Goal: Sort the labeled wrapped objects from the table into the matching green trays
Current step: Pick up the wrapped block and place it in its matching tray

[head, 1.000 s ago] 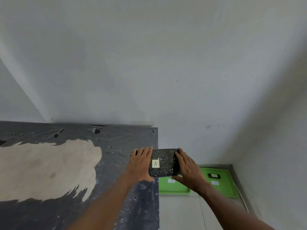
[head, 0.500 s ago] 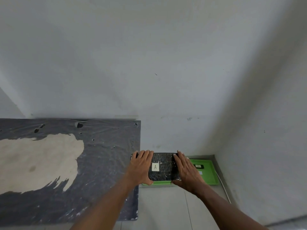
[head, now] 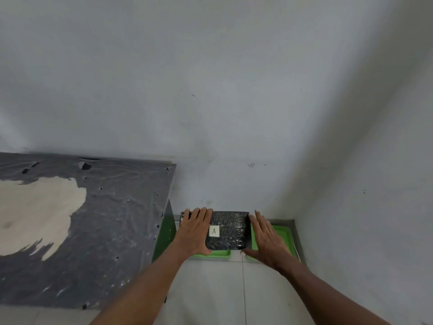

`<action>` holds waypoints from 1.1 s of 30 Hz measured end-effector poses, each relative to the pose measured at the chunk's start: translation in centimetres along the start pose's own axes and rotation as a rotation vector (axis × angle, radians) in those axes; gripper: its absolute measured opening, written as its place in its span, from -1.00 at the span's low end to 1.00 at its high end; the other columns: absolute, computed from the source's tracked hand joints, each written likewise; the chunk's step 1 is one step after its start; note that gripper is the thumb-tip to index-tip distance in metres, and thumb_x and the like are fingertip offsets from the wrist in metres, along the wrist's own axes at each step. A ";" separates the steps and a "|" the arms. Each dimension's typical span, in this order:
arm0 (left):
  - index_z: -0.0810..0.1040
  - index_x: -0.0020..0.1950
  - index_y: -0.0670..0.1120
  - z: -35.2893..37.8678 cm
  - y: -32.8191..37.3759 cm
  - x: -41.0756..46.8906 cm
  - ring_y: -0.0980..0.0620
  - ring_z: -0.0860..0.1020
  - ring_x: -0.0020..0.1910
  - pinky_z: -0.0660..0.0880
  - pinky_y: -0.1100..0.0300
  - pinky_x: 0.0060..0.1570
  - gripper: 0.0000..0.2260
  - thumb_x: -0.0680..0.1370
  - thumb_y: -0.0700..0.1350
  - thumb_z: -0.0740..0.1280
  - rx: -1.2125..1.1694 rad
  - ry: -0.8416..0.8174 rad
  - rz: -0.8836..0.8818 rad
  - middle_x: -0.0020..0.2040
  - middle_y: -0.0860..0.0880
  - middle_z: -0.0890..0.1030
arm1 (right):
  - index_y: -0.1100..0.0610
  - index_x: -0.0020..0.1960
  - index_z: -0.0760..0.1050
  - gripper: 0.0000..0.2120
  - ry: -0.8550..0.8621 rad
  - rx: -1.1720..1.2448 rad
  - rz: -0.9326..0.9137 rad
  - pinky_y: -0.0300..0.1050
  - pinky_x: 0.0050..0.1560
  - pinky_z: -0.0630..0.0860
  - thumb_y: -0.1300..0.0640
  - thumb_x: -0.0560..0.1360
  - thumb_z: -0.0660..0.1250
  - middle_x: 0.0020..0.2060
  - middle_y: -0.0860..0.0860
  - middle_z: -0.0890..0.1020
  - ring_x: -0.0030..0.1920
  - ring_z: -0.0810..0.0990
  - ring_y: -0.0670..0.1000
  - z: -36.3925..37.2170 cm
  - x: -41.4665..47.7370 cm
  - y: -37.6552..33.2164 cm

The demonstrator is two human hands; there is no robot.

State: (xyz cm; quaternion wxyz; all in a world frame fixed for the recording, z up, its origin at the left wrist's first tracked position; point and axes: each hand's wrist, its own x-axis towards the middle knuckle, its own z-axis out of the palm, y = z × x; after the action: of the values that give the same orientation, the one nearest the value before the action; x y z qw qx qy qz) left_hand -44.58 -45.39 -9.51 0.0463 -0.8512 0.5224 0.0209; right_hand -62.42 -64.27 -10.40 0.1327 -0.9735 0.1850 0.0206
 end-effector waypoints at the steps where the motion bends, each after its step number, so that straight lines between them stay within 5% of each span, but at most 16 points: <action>1: -0.01 0.56 -0.17 0.4 0.6 0.3 -0.16 0.32 0.33 0.19 -0.22 0.46 0.13 0.24 0.38 0.44 -0.008 -0.017 -0.033 0.39 -0.13 0.30 | 0.11 0.55 -0.22 0.05 -0.008 0.015 0.015 -0.05 0.50 -0.08 -0.29 0.41 0.37 0.58 0.16 -0.14 0.58 -0.10 0.13 0.2 0.1 1.1; 4: -0.14 0.59 -0.11 1.9 1.6 1.3 -0.19 0.32 0.34 0.16 -0.28 0.47 0.21 0.21 0.34 0.48 -0.037 -0.081 -0.103 0.38 -0.15 0.28 | 0.11 0.55 -0.21 0.05 -0.046 0.038 0.053 -0.02 0.50 0.06 -0.33 0.40 0.35 0.58 0.15 -0.13 0.58 -0.07 0.13 1.2 0.4 3.8; 12: 0.01 0.56 -0.07 10.1 0.8 6.7 -0.20 0.26 0.40 0.03 -0.36 0.49 0.10 0.21 0.27 0.51 -0.065 -0.150 -0.108 0.40 -0.15 0.27 | 0.08 0.55 -0.17 0.00 -0.120 0.070 0.093 0.02 0.50 0.13 -0.30 0.42 0.35 0.57 0.18 -0.07 0.57 0.01 0.17 9.8 3.8 8.7; 21: -0.02 0.58 -0.09 29.8 0.1 14.8 -0.26 0.12 0.53 0.00 -0.41 0.49 0.05 0.28 0.09 0.55 -0.116 -0.123 -0.124 0.47 -0.18 0.22 | 0.13 0.55 -0.11 -0.11 -0.131 0.040 0.066 0.02 0.52 0.13 -0.24 0.49 0.31 0.56 0.23 0.01 0.56 0.05 0.18 29.7 10.6 14.0; 33: -0.07 0.59 -0.09 53.9 -0.5 21.5 -0.30 0.08 0.55 -0.02 -0.38 0.50 0.14 0.25 0.12 0.59 -0.041 -0.079 -0.155 0.50 -0.22 0.18 | 0.15 0.55 -0.09 -0.19 -0.103 0.075 0.064 0.05 0.48 0.23 -0.15 0.54 0.28 0.55 0.23 0.07 0.55 0.07 0.17 54.4 16.6 19.3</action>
State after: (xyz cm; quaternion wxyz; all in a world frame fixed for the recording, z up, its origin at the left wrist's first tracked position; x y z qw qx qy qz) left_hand -33.73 -58.82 -64.94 0.0509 -0.8883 0.4523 0.0614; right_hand -53.55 -72.99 -69.12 0.1778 -0.9591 0.2094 0.0678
